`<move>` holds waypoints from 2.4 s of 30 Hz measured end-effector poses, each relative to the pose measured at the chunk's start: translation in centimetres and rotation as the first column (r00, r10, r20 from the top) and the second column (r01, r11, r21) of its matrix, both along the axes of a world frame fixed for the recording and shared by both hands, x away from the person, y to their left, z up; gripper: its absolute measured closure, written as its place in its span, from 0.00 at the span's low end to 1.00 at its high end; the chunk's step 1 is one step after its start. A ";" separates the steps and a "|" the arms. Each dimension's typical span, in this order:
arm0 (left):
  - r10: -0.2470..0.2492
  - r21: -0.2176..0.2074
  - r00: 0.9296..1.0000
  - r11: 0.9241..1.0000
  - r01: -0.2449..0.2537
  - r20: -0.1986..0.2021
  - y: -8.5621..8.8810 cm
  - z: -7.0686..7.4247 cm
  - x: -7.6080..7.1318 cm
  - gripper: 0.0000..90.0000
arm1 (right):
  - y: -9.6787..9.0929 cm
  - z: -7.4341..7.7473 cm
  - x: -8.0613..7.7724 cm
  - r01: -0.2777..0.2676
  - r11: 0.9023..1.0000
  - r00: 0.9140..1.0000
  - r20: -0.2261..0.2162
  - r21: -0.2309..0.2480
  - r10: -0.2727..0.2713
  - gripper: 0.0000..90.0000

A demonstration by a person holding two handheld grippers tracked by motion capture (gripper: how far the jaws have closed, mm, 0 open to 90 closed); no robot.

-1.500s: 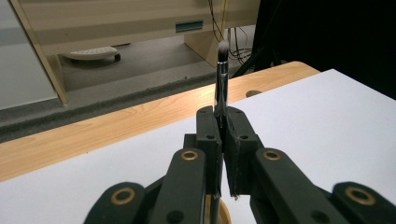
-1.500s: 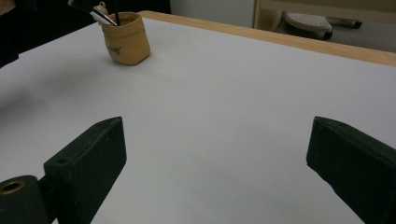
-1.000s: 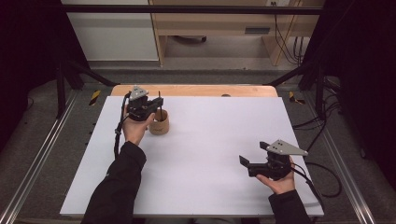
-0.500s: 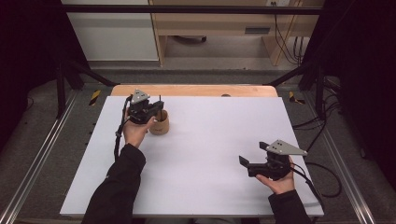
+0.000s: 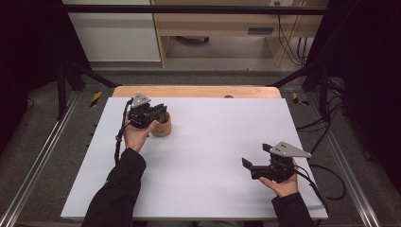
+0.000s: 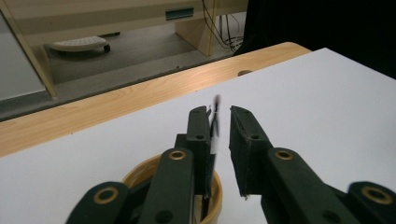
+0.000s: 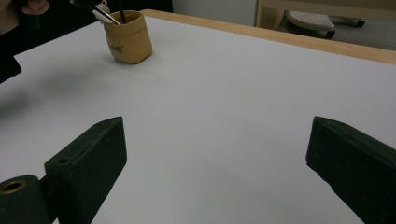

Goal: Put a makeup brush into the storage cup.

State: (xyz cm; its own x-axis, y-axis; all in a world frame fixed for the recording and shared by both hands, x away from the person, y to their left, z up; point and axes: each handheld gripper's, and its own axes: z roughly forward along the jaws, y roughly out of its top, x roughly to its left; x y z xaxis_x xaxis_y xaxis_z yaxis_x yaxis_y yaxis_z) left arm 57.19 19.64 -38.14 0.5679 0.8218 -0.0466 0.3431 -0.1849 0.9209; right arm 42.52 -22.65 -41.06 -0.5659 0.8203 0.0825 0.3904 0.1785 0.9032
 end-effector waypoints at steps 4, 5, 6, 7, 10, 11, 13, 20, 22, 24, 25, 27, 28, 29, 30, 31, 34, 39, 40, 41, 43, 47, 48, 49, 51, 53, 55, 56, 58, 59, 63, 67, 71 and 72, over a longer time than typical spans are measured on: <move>-0.012 -0.025 1.000 1.000 0.012 0.024 0.4 0.7 -0.9 0.78 | 0.0 0.1 0.0 0.002 1.000 1.000 0.000 0.003 -0.002 0.06; -0.011 -0.028 0.999 1.000 0.012 0.030 0.5 0.9 -1.1 0.76 | 0.0 0.1 0.0 0.002 1.000 1.000 0.001 0.004 -0.002 0.06; -0.011 -0.028 0.999 1.000 0.012 0.035 0.7 1.1 -1.3 0.76 | 0.0 0.1 0.0 0.002 1.000 1.000 0.001 0.004 -0.002 0.06; -0.012 -0.044 0.999 0.999 0.014 0.043 1.0 1.5 -1.8 0.72 | -0.1 0.1 0.0 0.002 1.000 1.000 0.003 0.006 -0.002 0.06; -0.015 -0.058 0.998 0.998 0.018 0.053 1.3 1.8 -2.2 0.69 | -0.1 0.1 0.0 0.003 1.000 1.000 0.005 0.007 -0.003 0.06; -0.021 -0.071 0.998 0.997 0.025 0.059 1.5 2.1 -2.6 0.67 | -0.1 0.2 -0.1 0.002 1.000 1.000 0.006 0.009 -0.003 0.06; -0.025 -0.074 0.998 0.997 0.030 0.060 1.6 2.2 -2.9 0.63 | -0.1 0.2 -0.1 0.002 1.000 1.000 0.007 0.009 -0.003 0.06; -0.046 -0.086 0.997 0.995 0.051 0.062 2.1 2.6 -4.3 0.50 | -0.2 0.3 -0.1 0.009 1.000 1.000 0.013 0.013 -0.010 0.06; -0.057 -0.095 0.996 0.993 0.064 0.067 2.3 2.7 -5.0 0.48 | -0.3 0.3 -0.1 0.009 1.000 1.000 0.016 0.012 -0.010 0.06; -0.068 -0.097 0.996 0.992 0.074 0.066 2.4 2.8 -5.4 0.44 | -0.3 0.4 -0.1 0.009 1.000 1.000 0.018 0.011 -0.009 0.06; -0.068 -0.097 0.996 0.992 0.074 0.066 2.4 2.8 -5.4 0.43 | -0.3 0.4 -0.1 0.010 1.000 1.000 0.019 0.011 -0.011 0.05; -0.082 -0.087 0.994 0.992 0.088 0.069 2.5 2.9 -6.2 0.41 | -0.3 0.4 -0.1 0.015 1.000 1.000 0.019 0.014 -0.015 0.05; -0.082 -0.087 0.994 0.992 0.088 0.069 2.5 2.9 -6.2 0.39 | -0.3 0.4 -0.1 0.015 1.000 1.000 0.019 0.014 -0.015 0.05; -0.092 -0.081 0.993 0.992 0.098 0.069 2.6 3.0 -6.6 0.37 | -0.4 0.4 -0.1 0.015 1.000 1.000 0.019 0.015 -0.016 0.05; -0.097 -0.075 0.993 0.992 0.102 0.073 2.6 3.0 -6.9 0.36 | -0.4 0.4 -0.1 0.017 1.000 1.000 0.018 0.016 -0.017 0.05; -0.102 -0.079 0.992 0.991 0.108 0.071 2.6 3.1 -7.1 0.34 | -0.4 0.4 -0.1 0.017 1.000 1.000 0.018 0.017 -0.017 0.05; -0.110 -0.076 0.991 0.990 0.115 0.070 2.6 3.1 -7.6 0.29 | -0.4 0.5 -0.1 0.017 1.000 1.000 0.018 0.018 -0.018 0.05; -0.130 -0.059 0.989 0.989 0.135 0.074 2.5 3.0 -8.8 0.24 | -0.4 0.5 -0.1 0.017 1.000 1.000 0.019 0.018 -0.018 0.05; -0.133 -0.059 0.989 0.989 0.137 0.071 2.5 2.9 -9.0 0.23 | -0.4 0.5 -0.1 0.018 1.000 1.000 0.020 0.018 -0.018 0.05; -0.135 -0.057 0.988 0.989 0.140 0.072 2.5 2.9 -9.1 0.22 | -0.4 0.5 -0.1 0.017 1.000 1.000 0.021 0.017 -0.017 0.05; -0.137 -0.064 0.988 0.988 0.141 0.069 2.6 2.6 -9.4 0.21 | -0.5 0.5 -0.1 0.014 1.000 1.000 0.021 0.017 -0.015 0.05; -0.138 -0.063 0.989 0.988 0.142 0.061 2.8 2.1 -10.1 0.18 | -0.5 0.5 -0.2 0.016 1.000 1.000 0.024 0.017 -0.016 0.05; -0.139 -0.057 0.988 0.988 0.143 0.060 2.9 2.0 -10.2 0.17 | -0.5 0.6 -0.2 0.018 1.000 1.000 0.022 0.017 -0.019 0.05; -0.141 -0.061 0.988 0.988 0.145 0.059 3.0 1.9 -10.3 0.16 | -0.5 0.5 -0.2 0.018 1.000 1.000 0.024 0.016 -0.019 0.05; -0.138 -0.062 0.989 0.988 0.142 0.054 3.2 1.8 -10.7 0.15 | -0.5 0.6 -0.2 0.018 1.000 0.999 0.026 0.016 -0.019 0.06; -0.132 -0.069 0.990 0.988 0.136 0.056 3.4 1.5 -11.0 0.14 | -0.6 0.6 -0.2 0.019 1.000 0.999 0.026 0.017 -0.019 0.06; -0.130 -0.066 0.990 0.989 0.133 0.055 3.6 1.3 -11.4 0.13 | -0.6 0.6 -0.2 0.019 1.000 0.999 0.026 0.018 -0.019 0.06; -0.128 -0.064 0.990 0.989 0.131 0.050 3.7 1.1 -11.5 0.13 | -0.6 0.6 -0.2 0.018 1.000 0.999 0.026 0.017 -0.018 0.06; -0.124 -0.064 0.991 0.990 0.127 0.047 4.0 0.8 -11.8 0.12 | -0.6 0.6 -0.2 0.018 1.000 0.999 0.026 0.018 -0.018 0.06; -0.122 -0.064 0.992 0.990 0.124 0.046 4.1 0.6 -12.0 0.12 | -0.6 0.6 -0.2 0.017 1.000 0.999 0.026 0.017 -0.018 0.06; -0.112 -0.060 0.993 0.992 0.114 0.034 4.7 -0.4 -12.4 0.11 | -0.6 0.6 -0.2 0.017 1.000 0.999 0.028 0.016 -0.017 0.06; -0.100 -0.049 0.995 0.994 0.100 0.012 5.2 -1.4 -12.7 0.10 | -0.6 0.6 -0.2 0.018 1.000 0.999 0.026 0.016 -0.019 0.06; -0.094 -0.055 0.996 0.994 0.094 0.006 5.5 -1.9 -13.0 0.09 | -0.6 0.5 -0.2 0.016 1.000 0.999 0.028 0.014 -0.016 0.06; -0.088 -0.048 0.996 0.995 0.088 0.000 5.6 -2.3 -13.1 0.09 | -0.5 0.6 -0.2 0.018 1.000 1.000 0.025 0.015 -0.018 0.06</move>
State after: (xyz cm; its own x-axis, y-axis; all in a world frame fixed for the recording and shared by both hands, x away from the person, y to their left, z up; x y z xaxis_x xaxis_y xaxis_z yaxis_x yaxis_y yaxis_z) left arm 44.13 25.29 -40.40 0.6376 0.7655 -0.0862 0.3293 -0.1697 0.9289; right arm 42.30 -23.19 -40.51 -0.5530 0.8293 0.0804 0.3706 0.1584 0.9152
